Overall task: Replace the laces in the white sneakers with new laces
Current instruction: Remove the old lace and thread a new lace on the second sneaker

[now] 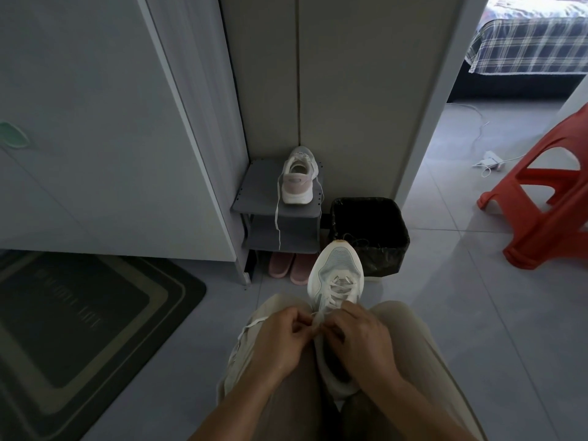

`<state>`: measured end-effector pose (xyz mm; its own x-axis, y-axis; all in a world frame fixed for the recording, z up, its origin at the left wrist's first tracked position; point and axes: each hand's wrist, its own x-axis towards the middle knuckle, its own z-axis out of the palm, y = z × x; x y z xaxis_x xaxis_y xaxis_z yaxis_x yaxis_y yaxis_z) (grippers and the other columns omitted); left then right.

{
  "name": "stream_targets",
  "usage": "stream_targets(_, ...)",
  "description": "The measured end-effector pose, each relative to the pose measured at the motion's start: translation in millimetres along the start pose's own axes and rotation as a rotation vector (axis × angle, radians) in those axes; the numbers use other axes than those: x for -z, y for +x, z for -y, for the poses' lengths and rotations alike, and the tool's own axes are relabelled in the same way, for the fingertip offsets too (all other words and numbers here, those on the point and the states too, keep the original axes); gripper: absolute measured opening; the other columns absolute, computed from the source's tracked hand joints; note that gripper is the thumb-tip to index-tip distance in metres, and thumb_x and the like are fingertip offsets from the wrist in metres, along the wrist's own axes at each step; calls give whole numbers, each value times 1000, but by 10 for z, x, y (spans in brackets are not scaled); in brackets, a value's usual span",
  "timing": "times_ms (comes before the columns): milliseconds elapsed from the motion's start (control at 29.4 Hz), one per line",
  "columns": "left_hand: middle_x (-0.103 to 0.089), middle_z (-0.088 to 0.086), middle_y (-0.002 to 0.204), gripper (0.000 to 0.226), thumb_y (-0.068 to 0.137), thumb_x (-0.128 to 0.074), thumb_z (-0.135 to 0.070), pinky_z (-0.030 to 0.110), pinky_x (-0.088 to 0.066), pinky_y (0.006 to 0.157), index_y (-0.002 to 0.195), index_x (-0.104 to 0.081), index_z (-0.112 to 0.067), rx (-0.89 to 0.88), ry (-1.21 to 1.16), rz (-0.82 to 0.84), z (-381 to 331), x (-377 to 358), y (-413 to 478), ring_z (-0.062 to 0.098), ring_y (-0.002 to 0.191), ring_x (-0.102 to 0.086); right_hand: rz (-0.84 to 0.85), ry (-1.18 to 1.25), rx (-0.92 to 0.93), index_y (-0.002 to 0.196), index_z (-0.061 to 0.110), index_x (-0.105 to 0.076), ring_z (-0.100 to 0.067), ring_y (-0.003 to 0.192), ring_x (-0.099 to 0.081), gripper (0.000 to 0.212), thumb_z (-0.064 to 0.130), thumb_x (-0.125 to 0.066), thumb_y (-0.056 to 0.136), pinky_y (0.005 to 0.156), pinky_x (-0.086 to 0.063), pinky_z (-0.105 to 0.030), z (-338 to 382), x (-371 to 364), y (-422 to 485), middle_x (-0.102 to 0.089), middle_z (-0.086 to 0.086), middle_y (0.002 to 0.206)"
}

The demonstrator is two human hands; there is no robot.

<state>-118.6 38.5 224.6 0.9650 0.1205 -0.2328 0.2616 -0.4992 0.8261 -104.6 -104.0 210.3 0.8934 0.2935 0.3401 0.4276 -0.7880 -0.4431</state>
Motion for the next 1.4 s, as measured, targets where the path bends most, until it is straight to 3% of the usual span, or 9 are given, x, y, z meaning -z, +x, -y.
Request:
stream_targets(170, -65, -6, 74, 12, 91, -56, -15, 10, -37, 49, 82, -63, -18, -21, -18, 118, -3, 101, 59, -4, 43, -49, 108, 71, -47, 67, 26, -65, -7, 60, -57, 4, 24, -64, 71, 48, -44, -18, -42, 1, 24, -60, 11, 70)
stream_targets(408, -63, -9, 86, 4, 84, -63, -19, 23, -48, 77, 87, -66, -19, -189, 261, 207, -23, 167, 208, 5, 81, -59, 472, 31, -103, 104, 26, -64, -14, 96, -58, 19, 31, -52, 90, 80, -46, -26, 2, 305, 276, -62, 5, 106)
stream_targets(579, -63, 3, 66, 13, 87, -58, -5, 18, -43, 49, 76, -58, -13, -62, 64, 37, 81, 671, 57, 7, 50, -55, 533, 36, -207, 92, 31, -46, -11, 74, -52, 19, 22, -59, 82, 60, -39, -21, -197, 762, 462, -55, 10, 82)
stream_targets(715, -60, 15, 68, 12, 87, -54, 5, 32, -41, 57, 77, -56, -2, 181, -79, -267, 551, 1390, -81, 25, 56, -51, 467, 59, -187, 72, 33, -46, -3, 60, -49, 25, 12, -58, 79, 58, -39, -19, -332, 969, 568, -55, 12, 68)
stream_targets(817, -63, 15, 69, 13, 86, -57, 2, 34, -46, 63, 77, -58, -7, 261, 33, -405, 695, 1614, -152, 28, 59, -56, 474, 125, -120, 77, 28, -56, -1, 74, -58, 16, 14, -62, 82, 69, -47, -19, -267, 912, 624, -61, 16, 77)
stream_targets(953, -60, -1, 75, 13, 91, -53, -8, 18, -44, 55, 89, -57, -21, -44, 192, -229, 272, 993, -201, 12, 63, -56, 515, 177, -74, 88, 23, -65, 3, 84, -59, 9, 17, -65, 82, 74, -46, -13, -186, 804, 682, -59, 21, 83)
stream_targets(1089, -52, -22, 106, 20, 95, -46, -27, 8, -35, 77, 111, -54, -38, -350, 384, 10, 39, 175, -117, 2, 96, -52, 486, 99, -37, 92, 21, -70, 5, 76, -55, 11, 18, -64, 83, 69, -41, -8, -221, 882, 704, -53, 23, 78)
stream_targets(1225, -60, -4, 108, 23, 96, -43, -24, 14, -31, 81, 106, -61, -15, -352, 466, 78, -45, 44, 56, 8, 96, -53, 470, 77, -46, 95, 21, -72, 6, 70, -50, 13, 19, -63, 85, 68, -38, -5, -299, 962, 672, -50, 21, 76)
stream_targets(1395, -59, -6, 107, 22, 94, -46, -27, 21, -39, 84, 112, -58, -19, -358, 427, 39, -26, 153, 18, 9, 97, -55, 537, 168, -87, 97, 19, -71, 8, 73, -53, 14, 20, -61, 87, 69, -38, -3, -261, 926, 688, -54, 22, 79)
